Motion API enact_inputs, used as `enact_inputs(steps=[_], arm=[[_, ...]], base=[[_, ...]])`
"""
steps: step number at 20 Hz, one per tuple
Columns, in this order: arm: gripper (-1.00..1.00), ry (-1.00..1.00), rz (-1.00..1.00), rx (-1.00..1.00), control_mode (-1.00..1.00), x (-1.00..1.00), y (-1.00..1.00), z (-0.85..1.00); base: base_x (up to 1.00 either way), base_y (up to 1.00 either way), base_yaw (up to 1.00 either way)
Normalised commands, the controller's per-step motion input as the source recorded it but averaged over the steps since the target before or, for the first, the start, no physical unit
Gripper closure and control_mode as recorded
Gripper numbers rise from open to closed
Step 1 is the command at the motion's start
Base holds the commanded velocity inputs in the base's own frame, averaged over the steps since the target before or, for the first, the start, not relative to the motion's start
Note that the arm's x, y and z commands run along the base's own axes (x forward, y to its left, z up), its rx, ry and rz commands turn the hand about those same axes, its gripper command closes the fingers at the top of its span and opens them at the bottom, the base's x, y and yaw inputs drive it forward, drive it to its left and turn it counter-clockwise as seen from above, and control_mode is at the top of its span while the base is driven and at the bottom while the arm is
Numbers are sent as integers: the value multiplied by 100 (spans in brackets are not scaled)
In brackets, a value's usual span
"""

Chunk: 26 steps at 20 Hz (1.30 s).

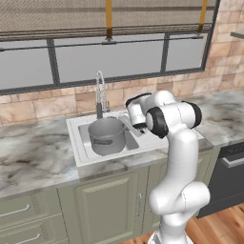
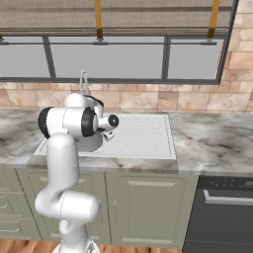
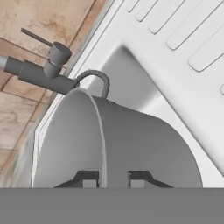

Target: Move the pot and pan from the stove into the sink.

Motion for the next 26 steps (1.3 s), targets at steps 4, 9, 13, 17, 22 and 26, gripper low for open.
enact_inputs(steps=[4, 9, 13, 17, 22, 26], arm=[[-100, 1, 0, 0, -100, 9, 3, 37], [-100, 9, 0, 0, -100, 5, 5, 76], [-100, 23, -2, -2, -100, -10, -1, 75], [-100, 28, -4, -3, -100, -48, -24, 43], [-100, 27, -6, 0, -100, -69, -41, 22], [-100, 25, -3, -2, -100, -74, -35, 26]], base=[[0, 0, 0], [0, 0, 0], [0, 0, 0], [0, 0, 0], [0, 0, 0], [0, 0, 0]])
